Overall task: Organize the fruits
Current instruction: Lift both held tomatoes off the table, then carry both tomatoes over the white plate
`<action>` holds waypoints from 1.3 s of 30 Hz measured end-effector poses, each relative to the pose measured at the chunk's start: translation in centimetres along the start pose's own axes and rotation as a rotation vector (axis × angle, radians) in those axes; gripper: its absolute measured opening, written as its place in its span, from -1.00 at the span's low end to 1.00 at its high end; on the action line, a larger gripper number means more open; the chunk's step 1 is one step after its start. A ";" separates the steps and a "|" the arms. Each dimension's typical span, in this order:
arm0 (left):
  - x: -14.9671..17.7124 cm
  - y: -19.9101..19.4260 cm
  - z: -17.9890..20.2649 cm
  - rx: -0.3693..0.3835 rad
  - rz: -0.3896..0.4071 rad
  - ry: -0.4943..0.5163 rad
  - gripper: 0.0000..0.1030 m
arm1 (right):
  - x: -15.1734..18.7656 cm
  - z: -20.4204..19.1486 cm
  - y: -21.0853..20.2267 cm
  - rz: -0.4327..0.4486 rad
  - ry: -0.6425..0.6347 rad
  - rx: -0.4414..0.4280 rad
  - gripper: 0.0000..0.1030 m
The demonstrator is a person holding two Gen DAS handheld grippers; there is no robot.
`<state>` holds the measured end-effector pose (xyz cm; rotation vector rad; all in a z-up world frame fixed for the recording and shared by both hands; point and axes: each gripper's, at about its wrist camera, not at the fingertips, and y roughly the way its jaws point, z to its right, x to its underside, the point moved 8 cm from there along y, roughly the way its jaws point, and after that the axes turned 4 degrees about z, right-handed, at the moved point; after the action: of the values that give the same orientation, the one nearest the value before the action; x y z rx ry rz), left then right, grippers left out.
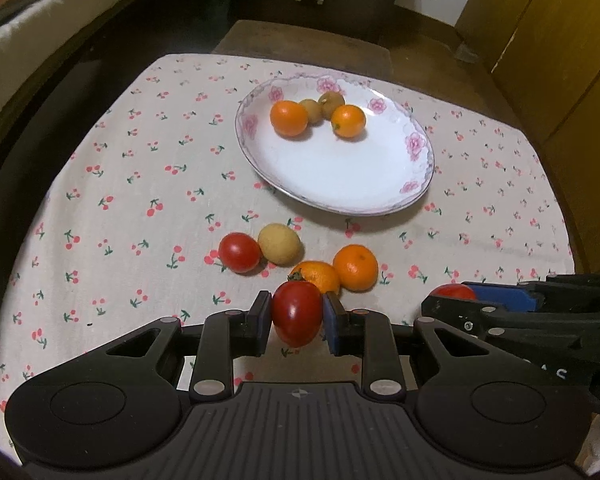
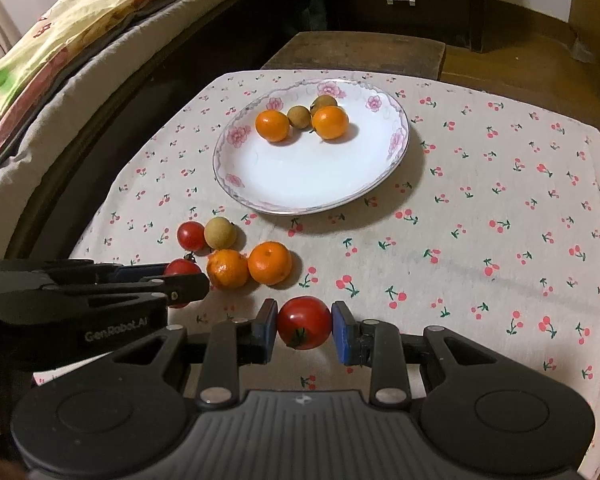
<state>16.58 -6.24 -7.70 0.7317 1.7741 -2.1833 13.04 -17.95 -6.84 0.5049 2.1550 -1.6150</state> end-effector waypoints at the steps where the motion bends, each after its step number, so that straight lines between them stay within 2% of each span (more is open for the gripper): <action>1: -0.1 0.0 0.0 0.000 0.001 -0.001 -0.33 | -0.1 0.0 0.0 0.001 0.001 0.001 -0.41; 39: -2.5 0.3 1.6 -0.011 0.035 0.035 -0.32 | -2.4 0.3 0.5 0.032 0.005 0.001 -0.41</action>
<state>18.45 -8.21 -6.43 0.7973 1.7752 -2.1491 15.33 -18.22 -6.07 0.5419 2.1384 -1.5997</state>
